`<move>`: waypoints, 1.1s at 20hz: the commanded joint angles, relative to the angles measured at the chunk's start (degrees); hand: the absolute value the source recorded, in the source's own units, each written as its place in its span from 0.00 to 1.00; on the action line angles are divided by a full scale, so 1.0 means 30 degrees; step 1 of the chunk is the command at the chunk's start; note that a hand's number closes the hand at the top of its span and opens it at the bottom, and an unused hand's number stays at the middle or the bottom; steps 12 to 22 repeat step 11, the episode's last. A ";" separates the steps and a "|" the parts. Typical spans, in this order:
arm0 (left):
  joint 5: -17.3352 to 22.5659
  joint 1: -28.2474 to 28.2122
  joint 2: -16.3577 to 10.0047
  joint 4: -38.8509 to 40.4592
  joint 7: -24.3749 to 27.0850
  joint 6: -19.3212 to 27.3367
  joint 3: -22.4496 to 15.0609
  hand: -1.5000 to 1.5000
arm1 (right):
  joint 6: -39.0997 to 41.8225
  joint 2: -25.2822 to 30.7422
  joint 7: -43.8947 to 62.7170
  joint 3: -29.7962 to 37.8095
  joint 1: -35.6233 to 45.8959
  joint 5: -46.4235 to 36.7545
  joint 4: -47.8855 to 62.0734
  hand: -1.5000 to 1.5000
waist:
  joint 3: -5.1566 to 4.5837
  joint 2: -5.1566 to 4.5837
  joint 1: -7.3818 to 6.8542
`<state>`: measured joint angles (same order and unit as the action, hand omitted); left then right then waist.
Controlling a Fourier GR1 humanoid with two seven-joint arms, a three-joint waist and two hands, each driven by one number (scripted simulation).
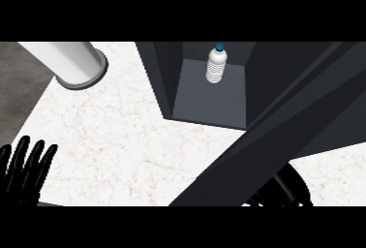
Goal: Pick up the bottled water, place it into the cabinet and close the cabinet
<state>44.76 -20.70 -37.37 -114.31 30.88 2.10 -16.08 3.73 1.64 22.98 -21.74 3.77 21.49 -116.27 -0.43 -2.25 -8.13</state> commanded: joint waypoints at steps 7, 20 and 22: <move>0.0387 -0.0117 0.0004 0.0391 -0.0062 -0.0801 0.0103 0.00 | -0.6291 -0.0538 -0.0592 0.2709 1.0987 0.1497 0.9538 1.00 | 0.0101 0.0234 -0.0113; 0.0120 -0.0025 0.0488 0.0533 -0.0068 -0.0608 -0.0289 0.00 | -0.6554 -0.0540 -0.2270 0.3018 1.4086 0.2704 1.4248 1.00 | 0.0128 0.0192 0.0222; 0.0120 -0.0025 0.0488 0.0533 -0.0068 -0.0608 -0.0289 0.00 | -0.6554 -0.0540 -0.2270 0.3018 1.4086 0.2704 1.4248 1.00 | 0.0128 0.0192 0.0222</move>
